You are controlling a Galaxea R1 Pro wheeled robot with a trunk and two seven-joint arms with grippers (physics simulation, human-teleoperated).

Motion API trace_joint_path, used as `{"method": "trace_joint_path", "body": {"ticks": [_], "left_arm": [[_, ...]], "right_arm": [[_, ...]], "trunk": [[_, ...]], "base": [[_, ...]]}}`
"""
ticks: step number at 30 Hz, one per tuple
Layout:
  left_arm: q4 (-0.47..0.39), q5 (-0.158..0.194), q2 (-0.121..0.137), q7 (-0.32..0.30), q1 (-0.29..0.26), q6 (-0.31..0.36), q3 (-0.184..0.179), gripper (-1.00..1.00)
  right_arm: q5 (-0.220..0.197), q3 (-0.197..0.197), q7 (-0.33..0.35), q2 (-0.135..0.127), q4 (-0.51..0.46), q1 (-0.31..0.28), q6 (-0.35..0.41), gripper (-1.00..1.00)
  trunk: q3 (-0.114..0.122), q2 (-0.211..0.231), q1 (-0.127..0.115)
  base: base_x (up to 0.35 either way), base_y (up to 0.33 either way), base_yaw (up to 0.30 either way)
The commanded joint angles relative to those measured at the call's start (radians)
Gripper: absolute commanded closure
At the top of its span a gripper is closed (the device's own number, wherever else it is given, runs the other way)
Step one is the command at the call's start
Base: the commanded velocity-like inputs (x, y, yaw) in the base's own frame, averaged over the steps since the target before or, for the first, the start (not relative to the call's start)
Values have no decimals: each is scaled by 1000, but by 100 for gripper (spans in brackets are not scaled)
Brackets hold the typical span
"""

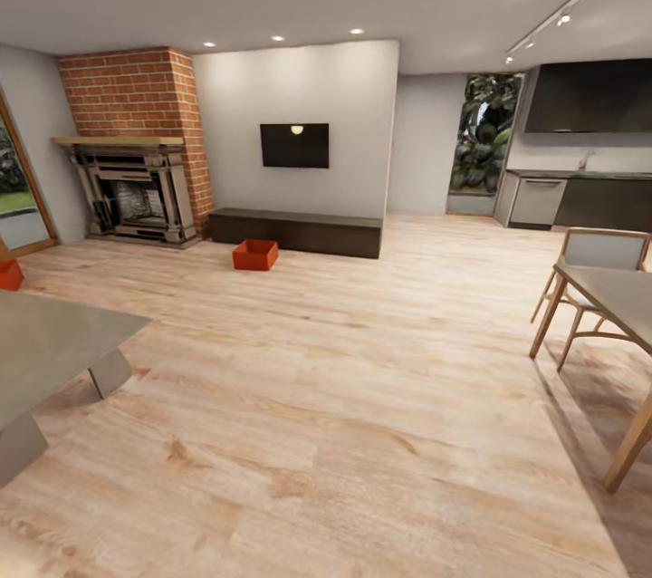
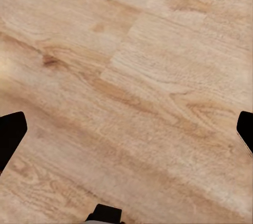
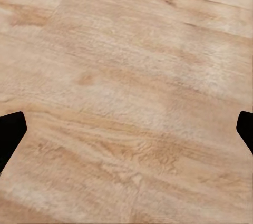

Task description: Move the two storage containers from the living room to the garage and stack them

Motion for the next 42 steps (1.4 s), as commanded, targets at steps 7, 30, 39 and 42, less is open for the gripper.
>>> {"method": "trace_joint_path", "body": {"ticks": [7, 30, 39, 42], "left_arm": [[4, 9, 0, -5, -2, -6, -1, -100], [4, 9, 0, -5, -2, -6, -1, -100], [4, 9, 0, -5, -2, -6, -1, -100], [4, 9, 0, -5, -2, -6, -1, -100]], "right_arm": [[3, 1, -1, 0, -1, 0, -1, -100], [3, 1, -1, 0, -2, 0, -1, -100], [3, 1, -1, 0, -1, 0, -1, -100], [3, 1, -1, 0, -2, 0, -1, -100]], "trunk": [[-1, 0, 1], [-1, 0, 1], [-1, 0, 1], [-1, 0, 1]], "base": [[329, 0, 0], [329, 0, 0], [329, 0, 0], [329, 0, 0]]}}
